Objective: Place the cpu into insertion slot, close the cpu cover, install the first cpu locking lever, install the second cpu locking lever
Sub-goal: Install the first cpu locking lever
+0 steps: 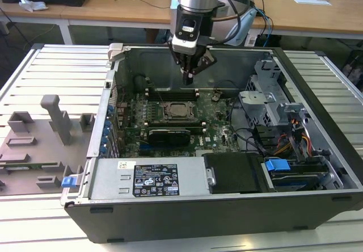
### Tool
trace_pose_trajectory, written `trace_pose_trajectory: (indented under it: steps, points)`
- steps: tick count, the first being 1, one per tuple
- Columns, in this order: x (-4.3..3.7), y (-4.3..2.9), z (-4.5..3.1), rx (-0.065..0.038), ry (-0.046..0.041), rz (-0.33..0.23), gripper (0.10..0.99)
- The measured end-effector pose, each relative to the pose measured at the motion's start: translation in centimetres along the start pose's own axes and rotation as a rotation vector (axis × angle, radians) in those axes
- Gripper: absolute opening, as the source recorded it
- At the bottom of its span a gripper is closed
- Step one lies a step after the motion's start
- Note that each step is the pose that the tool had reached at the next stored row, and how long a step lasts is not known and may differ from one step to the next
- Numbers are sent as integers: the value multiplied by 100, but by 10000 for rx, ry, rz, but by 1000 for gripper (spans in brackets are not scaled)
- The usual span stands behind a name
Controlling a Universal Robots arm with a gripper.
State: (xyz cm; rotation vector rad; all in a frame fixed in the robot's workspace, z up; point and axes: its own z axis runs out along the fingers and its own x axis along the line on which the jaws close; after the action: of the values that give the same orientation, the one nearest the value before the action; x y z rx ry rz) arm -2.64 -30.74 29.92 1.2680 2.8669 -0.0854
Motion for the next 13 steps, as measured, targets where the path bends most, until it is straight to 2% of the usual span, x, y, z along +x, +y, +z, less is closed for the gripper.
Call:
trace_pose_trajectory:
  steps: [6, 13]
  points:
    - [0, 0, 0, -14, -24, -519, 106]
    - [0, 0, 0, -38, -66, -1380, 106]
